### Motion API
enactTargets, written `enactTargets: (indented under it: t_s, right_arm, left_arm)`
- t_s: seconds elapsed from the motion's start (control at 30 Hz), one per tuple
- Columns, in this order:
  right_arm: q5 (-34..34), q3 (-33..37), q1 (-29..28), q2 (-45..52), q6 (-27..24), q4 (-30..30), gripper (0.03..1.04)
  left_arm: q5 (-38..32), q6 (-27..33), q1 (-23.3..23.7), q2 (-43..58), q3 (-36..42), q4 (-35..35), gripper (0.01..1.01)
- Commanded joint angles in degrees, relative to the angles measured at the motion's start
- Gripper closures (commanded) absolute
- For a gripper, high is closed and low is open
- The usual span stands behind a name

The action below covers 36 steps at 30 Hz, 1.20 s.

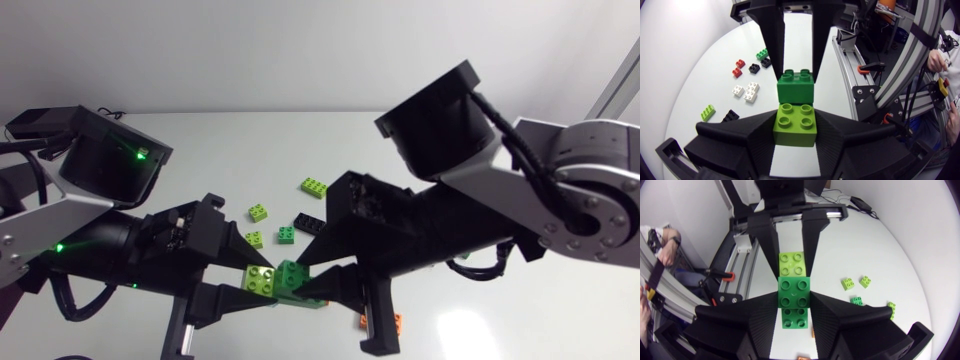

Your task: Separate the duplo bricks

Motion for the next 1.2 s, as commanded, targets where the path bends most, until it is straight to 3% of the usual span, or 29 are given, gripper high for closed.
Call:
enactTargets:
  t_s: [0.0,0.13,0.37,0.7,1.17]
  right_arm:
    - [-1.37,3.14,-2.07,-0.78,3.15,0.28,0.79]
    - [-0.76,2.79,-3.56,-1.66,2.89,0.46,0.79]
    - [0.91,1.56,-9.1,0.36,-0.89,1.77,0.79]
    - [5.74,1.12,-8.4,17.5,-4.94,9.6,0.79]
    - [18.05,13.86,-1.28,36.31,-6.69,7.14,0.79]
  left_arm:
    - [-0.7,-0.26,0.07,-0.77,-2.55,-0.04,0.713]
    - [-1.67,-0.26,2.44,-2.0,-2.2,-0.04,0.713]
    - [-2.02,3.52,12.99,-4.19,1.14,-2.67,0.713]
    - [-1.84,4.84,23.45,-5.42,5.36,-4.69,0.713]
    - [-1.84,2.91,24.68,-7.89,4.13,-5.75,0.711]
